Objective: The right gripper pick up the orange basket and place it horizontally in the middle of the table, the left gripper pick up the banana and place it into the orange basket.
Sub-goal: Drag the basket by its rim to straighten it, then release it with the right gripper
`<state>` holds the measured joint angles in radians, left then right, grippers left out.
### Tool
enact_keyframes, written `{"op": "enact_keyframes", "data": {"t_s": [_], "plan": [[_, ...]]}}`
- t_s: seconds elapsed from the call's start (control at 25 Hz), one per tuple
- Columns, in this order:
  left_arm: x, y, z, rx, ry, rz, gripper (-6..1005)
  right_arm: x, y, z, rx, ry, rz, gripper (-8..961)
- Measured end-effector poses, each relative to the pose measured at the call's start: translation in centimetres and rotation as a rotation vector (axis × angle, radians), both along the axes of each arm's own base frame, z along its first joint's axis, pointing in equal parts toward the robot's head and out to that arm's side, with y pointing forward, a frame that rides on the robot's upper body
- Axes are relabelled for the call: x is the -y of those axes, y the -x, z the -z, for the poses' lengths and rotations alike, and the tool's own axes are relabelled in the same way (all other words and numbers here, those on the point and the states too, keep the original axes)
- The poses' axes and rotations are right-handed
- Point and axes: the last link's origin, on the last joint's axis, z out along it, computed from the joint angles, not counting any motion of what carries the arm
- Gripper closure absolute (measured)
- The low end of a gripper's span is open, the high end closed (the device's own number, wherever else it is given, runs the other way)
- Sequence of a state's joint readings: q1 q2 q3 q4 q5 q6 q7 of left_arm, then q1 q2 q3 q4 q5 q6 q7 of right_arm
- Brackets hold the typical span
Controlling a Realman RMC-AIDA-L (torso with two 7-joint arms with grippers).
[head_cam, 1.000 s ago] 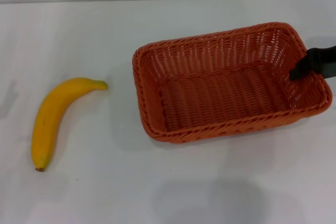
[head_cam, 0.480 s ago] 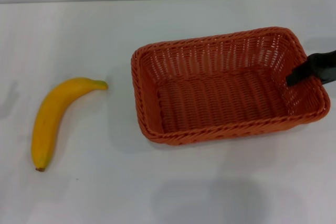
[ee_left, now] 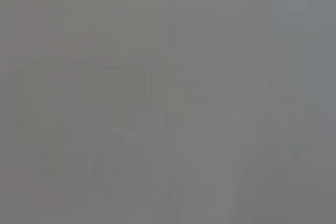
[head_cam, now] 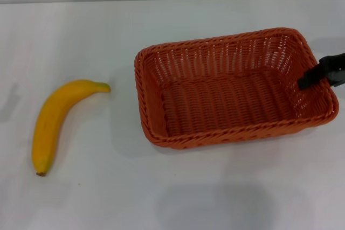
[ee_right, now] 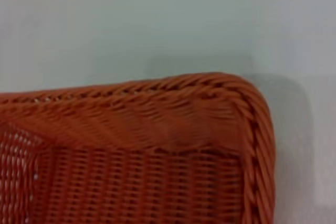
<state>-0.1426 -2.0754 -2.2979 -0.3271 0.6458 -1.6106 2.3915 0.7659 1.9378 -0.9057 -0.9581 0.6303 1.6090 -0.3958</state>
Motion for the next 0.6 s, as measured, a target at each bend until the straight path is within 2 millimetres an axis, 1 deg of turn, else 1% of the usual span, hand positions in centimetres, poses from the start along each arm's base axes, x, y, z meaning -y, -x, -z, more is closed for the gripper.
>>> {"op": "enact_keyframes", "data": {"t_s": [0.44, 0.6], "plan": [[1.0, 0.6, 0.2, 0.007, 0.003, -0.029, 143, -0.5, 1.2, -2.0, 0.034, 0.009, -0.05, 549], [1.4, 0.9, 0.3, 0.012, 0.006, -0.04, 144, -0.7, 1.7, -3.4, 0.053, -0.017, -0.077, 549]]}}
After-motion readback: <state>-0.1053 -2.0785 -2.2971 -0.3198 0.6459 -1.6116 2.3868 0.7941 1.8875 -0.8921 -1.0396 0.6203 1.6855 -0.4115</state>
